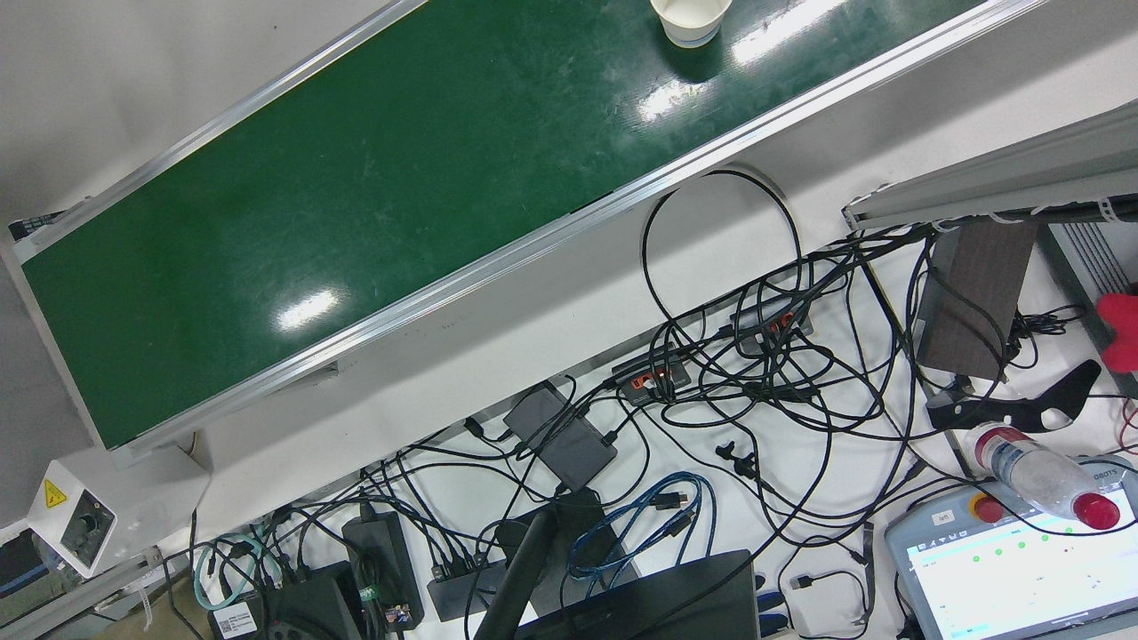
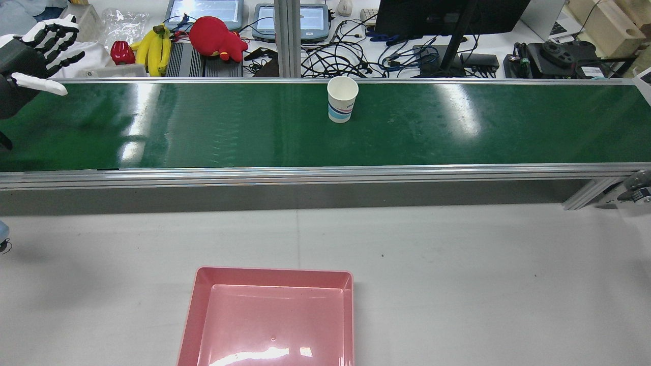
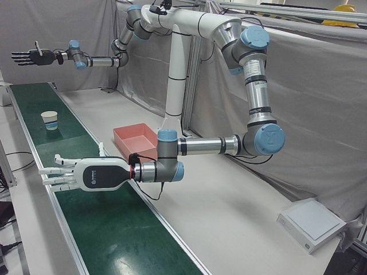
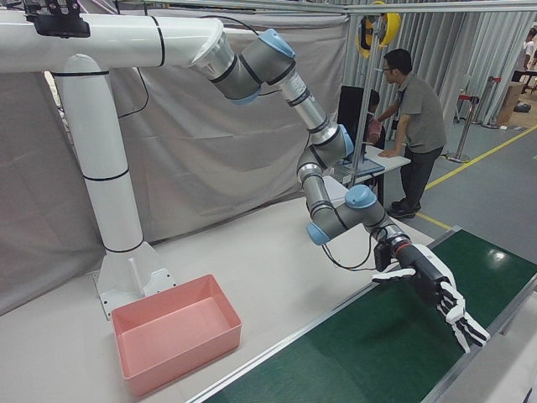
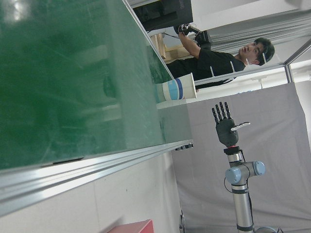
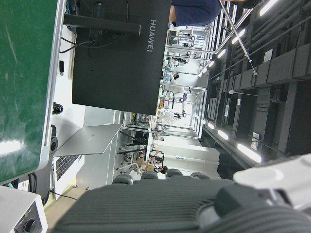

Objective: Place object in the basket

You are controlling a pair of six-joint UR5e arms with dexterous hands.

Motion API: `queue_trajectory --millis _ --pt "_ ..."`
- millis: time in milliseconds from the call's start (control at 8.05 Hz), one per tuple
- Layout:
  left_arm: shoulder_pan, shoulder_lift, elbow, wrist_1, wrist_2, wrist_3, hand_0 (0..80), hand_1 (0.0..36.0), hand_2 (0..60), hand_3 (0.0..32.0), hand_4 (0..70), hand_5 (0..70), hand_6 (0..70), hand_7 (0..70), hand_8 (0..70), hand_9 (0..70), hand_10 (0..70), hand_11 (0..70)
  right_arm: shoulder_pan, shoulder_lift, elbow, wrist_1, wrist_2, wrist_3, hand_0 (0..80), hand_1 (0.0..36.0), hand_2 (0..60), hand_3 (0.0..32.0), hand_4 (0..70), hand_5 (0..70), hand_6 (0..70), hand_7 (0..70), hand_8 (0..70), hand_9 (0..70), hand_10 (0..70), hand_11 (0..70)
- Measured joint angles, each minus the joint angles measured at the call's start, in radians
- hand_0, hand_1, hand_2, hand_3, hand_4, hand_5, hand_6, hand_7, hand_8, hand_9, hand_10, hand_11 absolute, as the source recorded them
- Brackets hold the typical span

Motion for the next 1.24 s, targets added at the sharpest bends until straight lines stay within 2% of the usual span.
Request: queue_trajectory --millis 249,746,1243 --pt "0.007 0.002 0.0 -0.001 -0.003 0.032 53.1 13.3 0.0 7.4 0.0 40.6 2.0 1.8 2.1 0.4 5.2 9.3 0.0 0.0 0.0 0.0 0.0 0.0 0.0 0.0 0.0 0.0 0.0 0.0 0.0 0.0 0.0 0.0 0.0 0.0" --pt "0.002 0.003 0.002 0.024 0.028 0.044 53.3 13.3 0.0 8.6 0.0 40.7 1.7 1.6 2.1 0.6 5.0 9.1 0.0 0.0 0.0 0.0 0.0 0.0 0.0 0.0 0.0 0.0 0.0 0.0 0.0 0.0 0.0 0.0 0.0 0.0" --pt "0.004 0.005 0.001 0.025 0.031 0.058 52.9 12.9 0.0 8.0 0.0 41.3 1.9 1.9 2.0 0.6 5.2 9.3 0.0 0.0 0.0 0.0 0.0 0.0 0.0 0.0 0.0 0.0 0.0 0.0 0.0 0.0 0.0 0.0 0.0 0.0"
